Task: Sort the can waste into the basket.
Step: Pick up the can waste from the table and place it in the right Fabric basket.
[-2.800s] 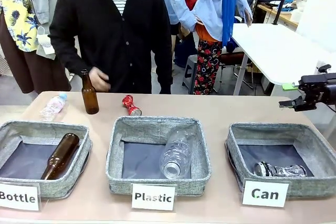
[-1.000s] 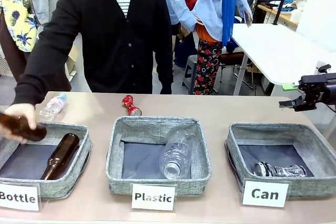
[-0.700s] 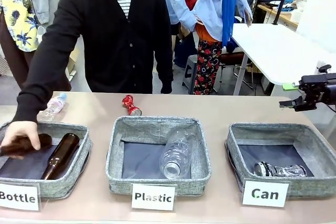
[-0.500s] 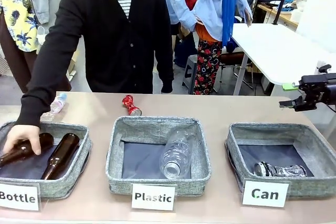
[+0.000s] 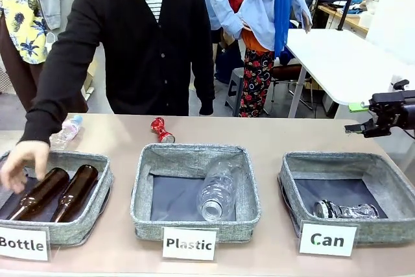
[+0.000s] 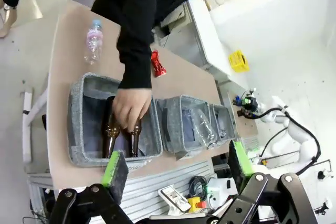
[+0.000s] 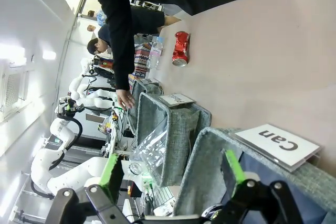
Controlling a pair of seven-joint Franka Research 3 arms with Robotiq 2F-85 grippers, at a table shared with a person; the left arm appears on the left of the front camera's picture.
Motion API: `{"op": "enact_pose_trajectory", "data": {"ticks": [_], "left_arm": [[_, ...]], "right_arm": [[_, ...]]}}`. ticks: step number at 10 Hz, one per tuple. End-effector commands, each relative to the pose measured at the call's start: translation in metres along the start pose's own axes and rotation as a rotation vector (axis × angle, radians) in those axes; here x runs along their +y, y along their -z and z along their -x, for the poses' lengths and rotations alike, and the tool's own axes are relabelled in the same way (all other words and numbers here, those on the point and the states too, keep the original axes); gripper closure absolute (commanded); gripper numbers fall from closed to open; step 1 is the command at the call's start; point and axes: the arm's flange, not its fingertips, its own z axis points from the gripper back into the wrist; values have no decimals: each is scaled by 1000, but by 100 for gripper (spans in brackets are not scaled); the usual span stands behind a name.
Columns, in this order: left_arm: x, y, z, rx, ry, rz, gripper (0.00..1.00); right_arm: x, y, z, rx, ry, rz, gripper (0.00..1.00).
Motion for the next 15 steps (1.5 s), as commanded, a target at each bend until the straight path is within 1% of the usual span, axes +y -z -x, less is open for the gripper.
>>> {"op": "enact_pose_trajectory", "data": {"ticks": [1,2,3,4,5,6,8,9,10,12,13,14,15], "left_arm": [[-7,36,-13,97,11,-46,0],[-7,41,-16,102,-1,-62,0],[-6,31,-12,78,3,-24,0],[-10,27,-7,48,5,-31,0],[-19,40,-4,41,29,-80,0],[-33,60,-2,59,90,-109,0],[-63,122,-9,204,242,-147,0],[-81,163,-9,294,324,-148,0],[-97,201,-4,371,394,-134,0],[-124,271,18,477,510,-161,0],[-132,303,30,562,543,-173,0],[-131,329,37,596,540,-218,0],[-129,337,35,588,488,-248,0]], "right_arm": [[1,0,-1,-6,-18,-10,0],[1,0,-1,-6,-18,-10,0],[1,0,-1,-6,-18,-10,0],[1,0,-1,-6,-18,-10,0],[1,0,-1,-6,-18,-10,0],[1,0,-1,-6,-18,-10,0],[1,0,-1,-6,-18,-10,0],[1,0,-1,-6,-18,-10,0],[1,0,-1,-6,-18,-10,0],[1,0,-1,-6,-18,-10,0],[1,0,-1,-6,-18,-10,0],[1,0,-1,-6,-18,-10,0],[1,0,-1,-6,-18,-10,0]]}}
